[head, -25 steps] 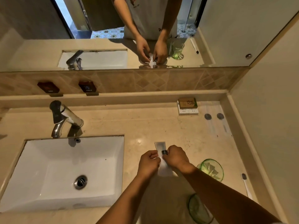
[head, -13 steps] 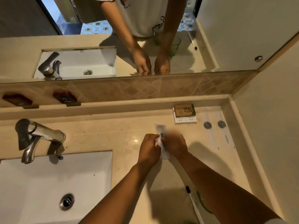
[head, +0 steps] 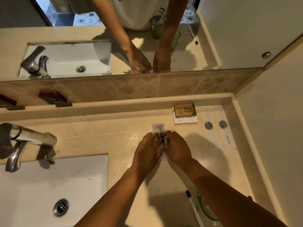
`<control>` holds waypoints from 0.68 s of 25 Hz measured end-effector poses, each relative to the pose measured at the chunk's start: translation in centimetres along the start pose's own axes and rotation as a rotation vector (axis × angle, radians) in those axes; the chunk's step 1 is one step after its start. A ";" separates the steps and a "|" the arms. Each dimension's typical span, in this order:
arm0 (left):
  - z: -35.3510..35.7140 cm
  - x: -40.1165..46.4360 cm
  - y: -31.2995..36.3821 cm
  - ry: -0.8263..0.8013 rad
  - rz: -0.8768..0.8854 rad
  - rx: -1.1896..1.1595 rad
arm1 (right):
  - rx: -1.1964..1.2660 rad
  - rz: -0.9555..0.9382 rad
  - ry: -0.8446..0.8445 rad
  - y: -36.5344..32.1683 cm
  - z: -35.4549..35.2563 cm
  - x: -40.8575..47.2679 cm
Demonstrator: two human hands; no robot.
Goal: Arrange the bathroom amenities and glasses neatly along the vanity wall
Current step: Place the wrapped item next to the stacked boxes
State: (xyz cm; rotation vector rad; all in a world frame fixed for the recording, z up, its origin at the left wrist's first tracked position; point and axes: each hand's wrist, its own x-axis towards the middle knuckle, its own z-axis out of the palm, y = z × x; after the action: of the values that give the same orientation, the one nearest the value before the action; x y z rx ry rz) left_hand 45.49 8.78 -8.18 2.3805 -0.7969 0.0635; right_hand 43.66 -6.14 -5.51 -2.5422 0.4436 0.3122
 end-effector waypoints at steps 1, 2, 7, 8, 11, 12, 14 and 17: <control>0.1 0.1 -0.1 -0.017 0.029 0.021 | 0.009 -0.006 0.002 0.0 0.1 -0.1; 0.2 0.2 -0.2 -0.038 0.039 0.034 | 0.013 -0.011 0.005 -0.1 0.2 -0.2; 1.0 -0.6 -1.9 -0.138 -0.057 0.091 | 0.039 -0.020 0.003 -0.3 0.8 -0.6; 1.0 -0.6 -2.0 -0.150 -0.067 0.106 | 0.033 -0.023 0.004 -0.3 0.9 -0.5; 1.1 0.0 -1.9 -0.157 -0.094 0.124 | 0.004 -0.034 0.016 -0.1 0.7 0.2; 1.2 0.4 -2.0 -0.152 -0.098 0.123 | -0.003 -0.037 0.024 -0.1 0.5 0.5; 1.5 1.4 -2.2 -0.155 -0.091 0.116 | -0.009 -0.033 0.043 0.0 0.3 1.3; 2.0 3.3 -2.6 -0.188 -0.078 0.096 | -0.008 -0.007 0.071 0.1 -0.3 2.6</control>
State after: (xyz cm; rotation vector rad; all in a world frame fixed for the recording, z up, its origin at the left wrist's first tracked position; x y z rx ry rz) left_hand 49.32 7.54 -10.43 2.5335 -0.8018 -0.1601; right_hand 46.04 -6.96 -6.10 -2.5688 0.4606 0.2218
